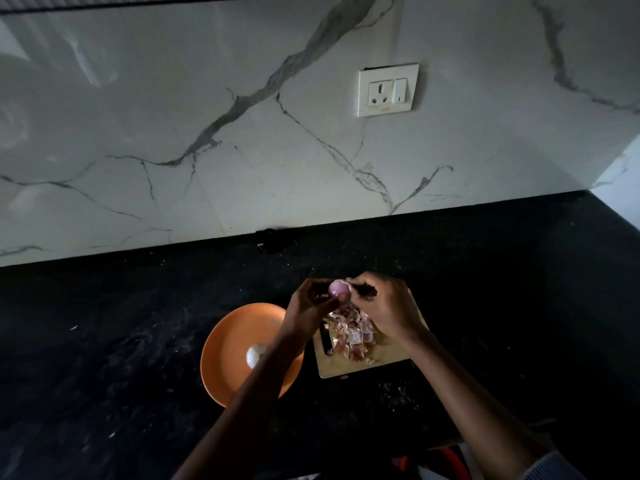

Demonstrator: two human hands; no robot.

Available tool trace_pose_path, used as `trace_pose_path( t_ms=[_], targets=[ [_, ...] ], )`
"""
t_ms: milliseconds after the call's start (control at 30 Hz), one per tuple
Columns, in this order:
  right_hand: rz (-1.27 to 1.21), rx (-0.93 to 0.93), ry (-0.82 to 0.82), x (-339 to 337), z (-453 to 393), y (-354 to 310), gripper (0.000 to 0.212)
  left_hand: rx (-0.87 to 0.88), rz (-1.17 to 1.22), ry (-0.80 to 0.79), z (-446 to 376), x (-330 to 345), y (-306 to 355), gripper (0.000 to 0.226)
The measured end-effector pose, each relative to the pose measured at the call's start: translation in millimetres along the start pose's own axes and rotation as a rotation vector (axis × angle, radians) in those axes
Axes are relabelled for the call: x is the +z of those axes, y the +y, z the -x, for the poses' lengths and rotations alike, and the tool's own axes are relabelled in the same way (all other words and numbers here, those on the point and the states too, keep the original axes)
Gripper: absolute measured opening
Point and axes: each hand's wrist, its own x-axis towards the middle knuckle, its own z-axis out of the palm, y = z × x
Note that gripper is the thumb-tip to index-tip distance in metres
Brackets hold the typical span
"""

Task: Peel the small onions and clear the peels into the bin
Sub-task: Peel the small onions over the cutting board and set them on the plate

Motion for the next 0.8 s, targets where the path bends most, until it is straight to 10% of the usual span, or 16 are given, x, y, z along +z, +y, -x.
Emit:
trace_pose_path(
  t_ms=[367, 567, 800],
  targets=[
    [-0.177, 0.394, 0.087, -2.0, -5.7, 3.8, 0.016, 0.017, 0.100, -0.078, -2.9, -4.1, 0.3, 0.038],
    [-0.681, 0.693, 0.148, 7.3, -7.6, 8.4, 0.010, -0.036, 0.340, -0.130, -1.6, -2.7, -1.0, 0.036],
    [-0.814, 0.688, 0.108, 11.1, -9.0, 3.3, 0.017, -0.140, 0.390, -0.103, 0.6, -1.1, 3.0, 0.035]
  ],
)
